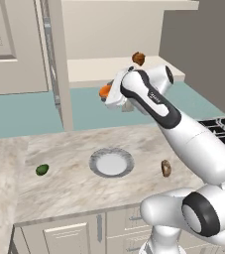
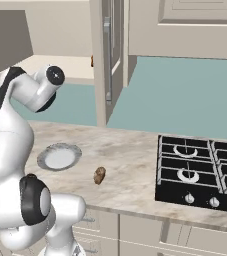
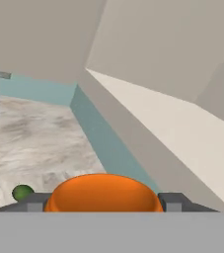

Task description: Pick the avocado and bread from the counter and place them on the plate. Then pick the jam from the cabinet and place it next to the plate. Lastly close the cabinet door.

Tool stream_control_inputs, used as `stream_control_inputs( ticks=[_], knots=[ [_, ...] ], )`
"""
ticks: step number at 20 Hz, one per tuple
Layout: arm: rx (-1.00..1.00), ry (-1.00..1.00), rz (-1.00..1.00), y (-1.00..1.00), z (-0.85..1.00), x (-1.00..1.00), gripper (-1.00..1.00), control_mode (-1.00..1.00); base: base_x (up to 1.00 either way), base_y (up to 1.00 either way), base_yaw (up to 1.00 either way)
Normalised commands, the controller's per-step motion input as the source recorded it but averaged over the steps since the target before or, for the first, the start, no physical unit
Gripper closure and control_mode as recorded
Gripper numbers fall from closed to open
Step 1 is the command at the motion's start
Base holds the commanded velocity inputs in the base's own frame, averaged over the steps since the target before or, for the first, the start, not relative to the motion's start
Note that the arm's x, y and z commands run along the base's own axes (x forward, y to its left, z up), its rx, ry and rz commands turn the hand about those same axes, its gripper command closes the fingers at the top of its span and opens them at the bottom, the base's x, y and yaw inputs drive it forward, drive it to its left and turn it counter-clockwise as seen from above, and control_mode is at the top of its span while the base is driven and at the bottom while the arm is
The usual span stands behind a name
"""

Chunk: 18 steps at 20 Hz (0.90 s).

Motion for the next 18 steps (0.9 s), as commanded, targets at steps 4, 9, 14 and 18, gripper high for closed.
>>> stream_control_inputs(
  ticks=[4, 9, 14, 18],
  knots=[
    [-0.07, 0.0, 0.04, 0.14, -0.44, 0.0, 1.0, -1.0, 0.0, 0.0, 0.0],
    [-0.07, 0.0, 0.04, 0.07, -0.52, 0.0, 1.0, -1.0, 0.0, 0.0, 0.0],
    [-0.08, 0.0, 0.03, 0.03, -0.44, -0.3, 1.0, -1.0, 0.0, 0.0, 0.0],
    [-0.06, 0.0, 0.02, 0.0, -0.38, -0.44, 1.0, -1.0, 0.0, 0.0, 0.0]
  ],
)
